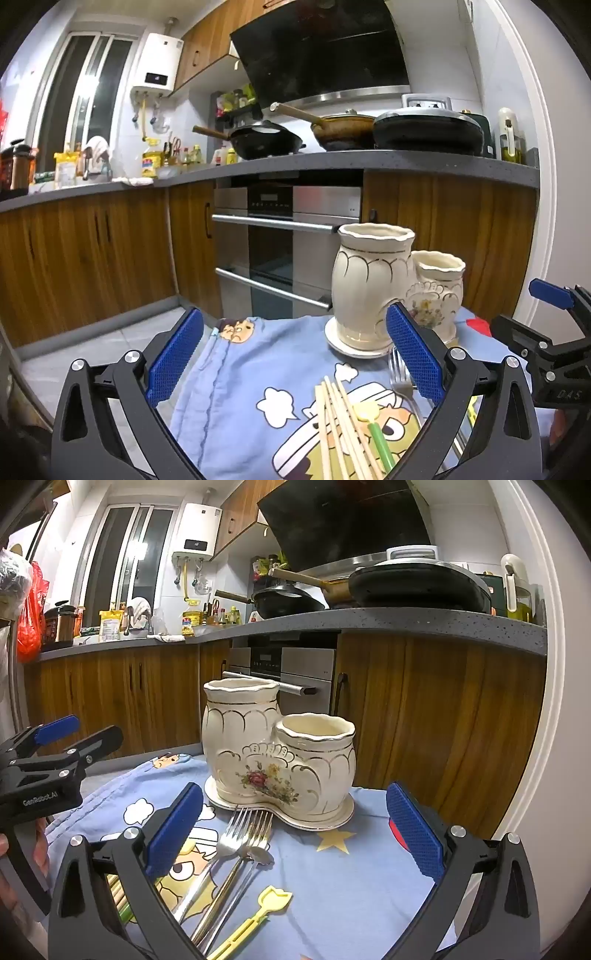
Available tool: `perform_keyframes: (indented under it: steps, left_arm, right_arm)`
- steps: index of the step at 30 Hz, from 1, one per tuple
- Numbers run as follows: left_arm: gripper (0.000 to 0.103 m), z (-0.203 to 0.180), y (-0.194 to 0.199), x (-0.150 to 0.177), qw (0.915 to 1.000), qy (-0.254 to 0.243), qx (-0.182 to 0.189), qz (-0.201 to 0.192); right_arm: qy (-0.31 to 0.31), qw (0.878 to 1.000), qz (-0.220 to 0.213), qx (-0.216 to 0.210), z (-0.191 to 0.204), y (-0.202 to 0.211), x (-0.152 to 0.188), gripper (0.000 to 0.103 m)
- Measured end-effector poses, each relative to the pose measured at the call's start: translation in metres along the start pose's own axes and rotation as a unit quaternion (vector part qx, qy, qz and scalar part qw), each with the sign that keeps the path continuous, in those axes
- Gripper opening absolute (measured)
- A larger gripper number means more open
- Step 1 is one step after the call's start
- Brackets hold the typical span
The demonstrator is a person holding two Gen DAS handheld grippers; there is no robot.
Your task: Organize utensils
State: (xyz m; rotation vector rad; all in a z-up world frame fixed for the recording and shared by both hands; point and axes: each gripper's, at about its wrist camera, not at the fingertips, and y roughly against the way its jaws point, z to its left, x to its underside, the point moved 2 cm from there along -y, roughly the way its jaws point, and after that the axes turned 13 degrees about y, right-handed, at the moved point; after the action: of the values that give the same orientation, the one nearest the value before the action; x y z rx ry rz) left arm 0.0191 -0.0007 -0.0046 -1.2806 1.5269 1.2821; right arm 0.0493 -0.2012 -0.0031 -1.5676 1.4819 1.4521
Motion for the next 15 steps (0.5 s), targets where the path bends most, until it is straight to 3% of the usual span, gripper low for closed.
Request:
perform_keyframes:
  steps: [15]
  left_arm:
    - [0.098,0.0022,0.0018,-0.0014,1.0000,0.007,0.002,0.000]
  right_arm:
    - [-0.004,1.000,0.001,-0.002,-0.0026,0.0000,0.0009,0.098]
